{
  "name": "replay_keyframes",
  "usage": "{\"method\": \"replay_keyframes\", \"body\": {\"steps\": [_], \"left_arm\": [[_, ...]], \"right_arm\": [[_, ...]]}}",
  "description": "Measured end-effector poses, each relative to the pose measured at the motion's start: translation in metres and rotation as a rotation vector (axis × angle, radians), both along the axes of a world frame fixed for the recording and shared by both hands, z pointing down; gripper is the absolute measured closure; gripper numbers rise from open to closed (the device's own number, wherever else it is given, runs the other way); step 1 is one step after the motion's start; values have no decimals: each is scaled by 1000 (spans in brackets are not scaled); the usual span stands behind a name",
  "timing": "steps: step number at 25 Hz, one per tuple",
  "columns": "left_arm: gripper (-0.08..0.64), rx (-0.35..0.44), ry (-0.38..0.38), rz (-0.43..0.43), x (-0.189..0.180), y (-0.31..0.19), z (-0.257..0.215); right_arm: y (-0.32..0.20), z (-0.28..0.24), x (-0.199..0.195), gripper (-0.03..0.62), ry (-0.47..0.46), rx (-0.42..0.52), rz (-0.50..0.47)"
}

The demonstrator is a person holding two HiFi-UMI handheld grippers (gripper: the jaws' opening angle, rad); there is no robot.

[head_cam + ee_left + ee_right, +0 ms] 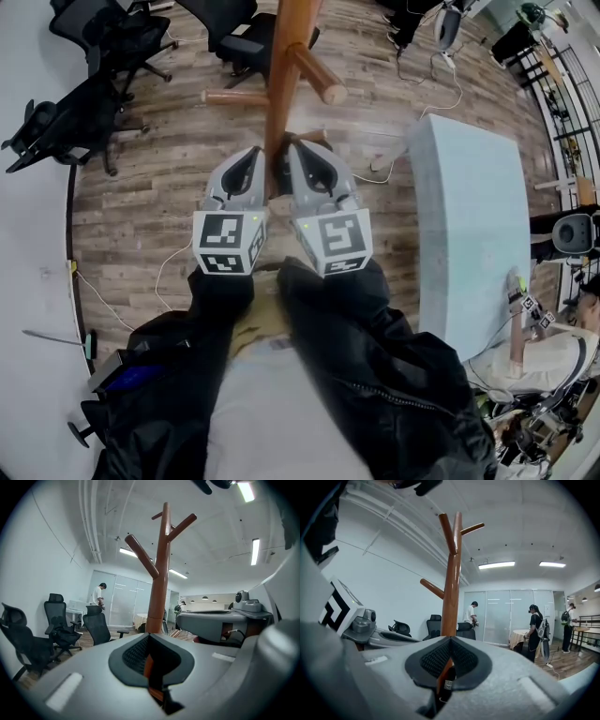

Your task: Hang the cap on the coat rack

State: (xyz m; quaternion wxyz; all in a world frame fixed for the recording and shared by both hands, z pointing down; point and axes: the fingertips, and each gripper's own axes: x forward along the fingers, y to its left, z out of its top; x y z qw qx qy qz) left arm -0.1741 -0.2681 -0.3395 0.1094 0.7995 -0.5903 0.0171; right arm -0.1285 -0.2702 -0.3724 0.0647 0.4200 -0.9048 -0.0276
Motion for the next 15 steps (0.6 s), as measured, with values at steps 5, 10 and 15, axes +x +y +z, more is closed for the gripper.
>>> {"method": "replay_keyframes", "body": {"steps": [5, 10, 15], "left_arm": [[563, 4, 1, 1, 0, -1, -1], [563, 10, 8, 7, 2, -2, -3], [563, 10, 8, 8, 2, -2, -4]], "right_arm": [[-1, -5, 3, 598, -6, 20, 19], [-2, -8, 6, 600, -14, 22, 33], [-2, -9, 6, 600, -17, 21, 39]]}}
